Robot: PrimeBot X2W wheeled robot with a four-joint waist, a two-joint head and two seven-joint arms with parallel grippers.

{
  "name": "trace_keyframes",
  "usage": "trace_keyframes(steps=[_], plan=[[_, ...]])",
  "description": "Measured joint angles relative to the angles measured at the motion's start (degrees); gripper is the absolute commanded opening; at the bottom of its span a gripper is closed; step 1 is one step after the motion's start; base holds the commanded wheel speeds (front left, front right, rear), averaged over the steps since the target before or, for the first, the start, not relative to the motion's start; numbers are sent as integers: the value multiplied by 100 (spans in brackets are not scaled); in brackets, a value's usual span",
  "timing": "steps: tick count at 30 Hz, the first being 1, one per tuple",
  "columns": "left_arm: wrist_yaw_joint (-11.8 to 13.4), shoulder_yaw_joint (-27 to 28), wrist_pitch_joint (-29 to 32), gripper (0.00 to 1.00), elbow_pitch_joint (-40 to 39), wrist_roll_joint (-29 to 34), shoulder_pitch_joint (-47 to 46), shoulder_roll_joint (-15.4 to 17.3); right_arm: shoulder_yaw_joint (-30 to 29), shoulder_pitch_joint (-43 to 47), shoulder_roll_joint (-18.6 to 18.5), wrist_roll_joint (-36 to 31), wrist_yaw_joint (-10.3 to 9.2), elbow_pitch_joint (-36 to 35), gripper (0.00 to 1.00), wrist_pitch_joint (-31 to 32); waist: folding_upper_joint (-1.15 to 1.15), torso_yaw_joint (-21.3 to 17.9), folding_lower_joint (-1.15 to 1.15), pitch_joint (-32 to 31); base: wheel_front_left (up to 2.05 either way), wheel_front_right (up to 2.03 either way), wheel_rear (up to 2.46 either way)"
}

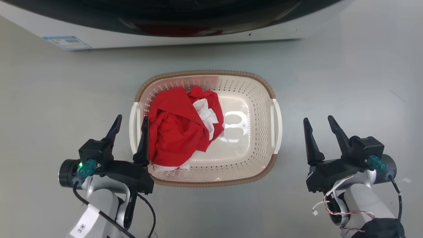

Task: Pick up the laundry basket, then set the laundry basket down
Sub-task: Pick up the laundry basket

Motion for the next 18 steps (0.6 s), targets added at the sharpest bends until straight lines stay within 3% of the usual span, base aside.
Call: trace_keyframes(steps=[18], plan=[[-277,24,163,100,1138,-210,-865,-64,219,-694,261,-40,199,616,100,-25,-1,-115,-1,796,0,0,0]])
